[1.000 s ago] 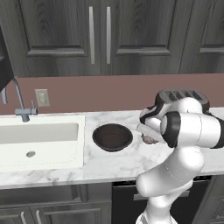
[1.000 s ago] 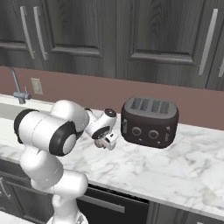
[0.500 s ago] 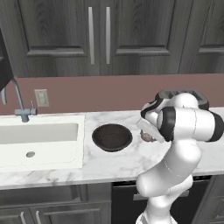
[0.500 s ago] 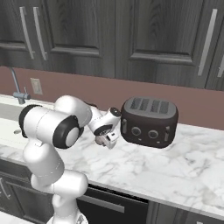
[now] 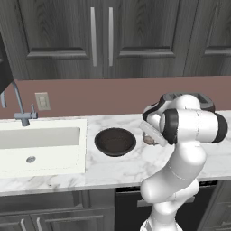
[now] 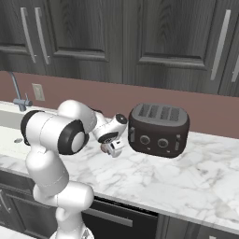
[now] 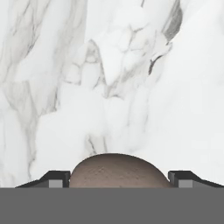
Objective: Pick the egg and butter from the fridge and place them by the bowl for mixing.
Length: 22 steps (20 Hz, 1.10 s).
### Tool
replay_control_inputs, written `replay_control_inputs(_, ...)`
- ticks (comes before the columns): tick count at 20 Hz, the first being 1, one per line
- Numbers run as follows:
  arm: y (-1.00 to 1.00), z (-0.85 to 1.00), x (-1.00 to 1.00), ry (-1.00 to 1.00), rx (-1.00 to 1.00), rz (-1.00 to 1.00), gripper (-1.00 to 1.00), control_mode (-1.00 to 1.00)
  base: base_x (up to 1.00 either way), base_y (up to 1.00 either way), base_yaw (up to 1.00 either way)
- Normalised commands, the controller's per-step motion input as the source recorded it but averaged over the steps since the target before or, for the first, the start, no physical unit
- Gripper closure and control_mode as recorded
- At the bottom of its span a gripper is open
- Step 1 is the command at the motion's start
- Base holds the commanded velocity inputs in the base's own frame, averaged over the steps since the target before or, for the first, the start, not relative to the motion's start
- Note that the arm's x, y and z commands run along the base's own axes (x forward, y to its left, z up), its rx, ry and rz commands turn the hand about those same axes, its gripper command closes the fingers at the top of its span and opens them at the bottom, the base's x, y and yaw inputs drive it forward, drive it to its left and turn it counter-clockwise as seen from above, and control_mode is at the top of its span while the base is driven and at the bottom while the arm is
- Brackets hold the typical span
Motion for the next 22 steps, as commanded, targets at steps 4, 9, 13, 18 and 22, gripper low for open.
replay_control_inputs(4,0.41,-0.32,0.00,0.00,0.01,-0.11,-1.00,-1.00,0.00,0.00,0.00)
replay_control_inputs(9,0.07,-0.09,-0.08,0.03,0.10,-0.04,-1.00,-1.00,0.00,0.00,0.00)
replay_control_inputs(13,0.03,0.09,-0.33,0.00,0.01,0.00,-1.00,-1.00,0.00,0.00,0.00)
replay_control_inputs(18,0.11,0.26,-0.17,0.00,-0.02,0.00,-1.00,-1.00,0.00,0.00,0.00)
replay_control_inputs(22,0.09,0.36,-0.18,0.00,-0.04,0.00,-1.00,-1.00,0.00,0.00,0.00)
